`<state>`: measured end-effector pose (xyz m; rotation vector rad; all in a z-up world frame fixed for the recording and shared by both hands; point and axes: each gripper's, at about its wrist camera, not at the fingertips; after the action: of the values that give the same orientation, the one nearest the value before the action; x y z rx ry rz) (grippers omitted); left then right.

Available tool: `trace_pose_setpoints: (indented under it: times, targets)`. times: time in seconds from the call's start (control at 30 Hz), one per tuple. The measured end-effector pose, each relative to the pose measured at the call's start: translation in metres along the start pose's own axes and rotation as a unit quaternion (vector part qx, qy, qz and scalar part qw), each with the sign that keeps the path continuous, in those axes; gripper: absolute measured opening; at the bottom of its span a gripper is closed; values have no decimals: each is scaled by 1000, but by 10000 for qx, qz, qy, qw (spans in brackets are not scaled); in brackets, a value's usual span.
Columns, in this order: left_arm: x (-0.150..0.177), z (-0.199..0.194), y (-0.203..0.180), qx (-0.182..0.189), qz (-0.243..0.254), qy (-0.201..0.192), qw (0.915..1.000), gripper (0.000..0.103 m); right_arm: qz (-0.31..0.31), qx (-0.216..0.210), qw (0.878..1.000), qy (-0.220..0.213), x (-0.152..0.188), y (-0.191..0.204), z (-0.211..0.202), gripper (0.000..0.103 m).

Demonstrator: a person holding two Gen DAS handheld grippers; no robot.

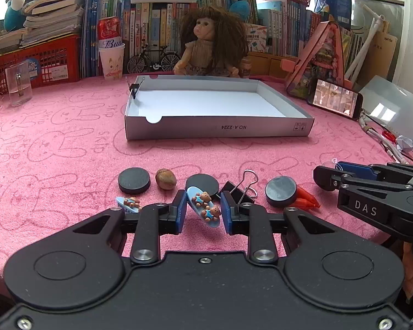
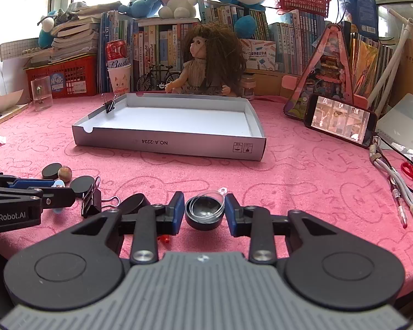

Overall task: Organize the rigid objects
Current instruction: 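Close left tool on the blue oval bear clip while right tool grips the clear cup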

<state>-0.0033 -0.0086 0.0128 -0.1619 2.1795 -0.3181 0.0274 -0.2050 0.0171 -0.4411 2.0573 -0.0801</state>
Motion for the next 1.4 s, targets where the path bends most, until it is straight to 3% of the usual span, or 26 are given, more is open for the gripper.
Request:
trace_pose_setpoints:
  times: [0.73,1.4]
  targets:
    - [-9,-6,-4,116,16,-172,9998,25,108,16,9999,-77,-2,-4,-3,38]
    - [-10,-2,-3,90,15,-114,9999,25,81,-9,9999,141,-2,0,9,40]
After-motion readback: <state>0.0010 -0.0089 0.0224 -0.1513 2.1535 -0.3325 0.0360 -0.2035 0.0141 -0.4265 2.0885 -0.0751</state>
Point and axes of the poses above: each gripper's, at about its wrist camera, not at the fingertips, and z roughly the way its jaws point, y to its left, x to its underside, and after that the axes turned 14 degrees about -z, right-handed
